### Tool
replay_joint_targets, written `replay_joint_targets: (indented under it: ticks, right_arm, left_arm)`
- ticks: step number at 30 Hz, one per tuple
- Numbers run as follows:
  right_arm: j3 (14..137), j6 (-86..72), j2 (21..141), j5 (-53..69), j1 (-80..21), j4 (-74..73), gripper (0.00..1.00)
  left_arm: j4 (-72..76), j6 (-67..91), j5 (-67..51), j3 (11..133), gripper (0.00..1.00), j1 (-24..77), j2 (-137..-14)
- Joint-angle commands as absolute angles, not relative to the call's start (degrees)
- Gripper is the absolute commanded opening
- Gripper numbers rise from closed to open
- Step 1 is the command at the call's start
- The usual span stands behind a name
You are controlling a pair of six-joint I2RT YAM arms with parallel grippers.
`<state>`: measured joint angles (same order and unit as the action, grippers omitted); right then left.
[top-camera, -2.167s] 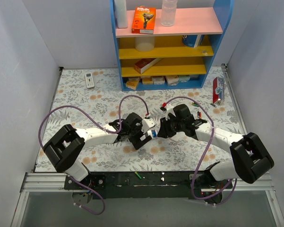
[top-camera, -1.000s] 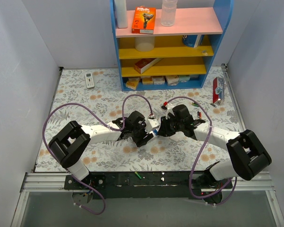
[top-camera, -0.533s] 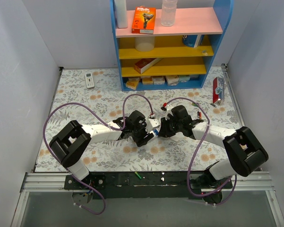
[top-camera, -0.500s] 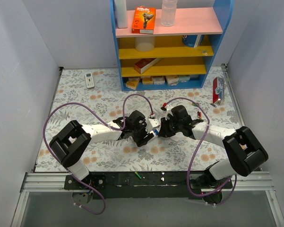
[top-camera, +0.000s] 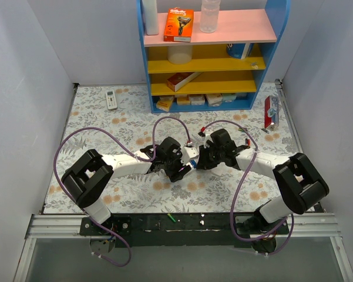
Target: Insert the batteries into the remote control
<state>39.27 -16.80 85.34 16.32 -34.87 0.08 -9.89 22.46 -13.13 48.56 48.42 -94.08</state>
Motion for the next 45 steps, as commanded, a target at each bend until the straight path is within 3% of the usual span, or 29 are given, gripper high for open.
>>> replay_joint_targets:
  ticks: [1,10,38,45]
  right_arm:
    - [42.9,-16.7,87.2,14.5,-34.8,0.1,0.09]
    - [46.4,-18.1,90.5,12.2,-34.7,-5.4,0.01]
    - [59.6,-18.5,100.5,8.0,-35.2,-21.5,0.01]
    - [56.1,-18.5,95.2,6.8,-35.0,-20.5,0.01]
  left_arm:
    - [-13.2,22.2,-17.5,48.8,0.18,48.5,-94.7]
    - [-14.1,22.0,-20.3,49.1,0.15,48.5,-95.2]
    - [-14.6,21.9,-20.9,49.2,0.14,48.9,-94.1]
    - [-14.4,22.1,-19.1,49.2,0.14,48.9,-94.1]
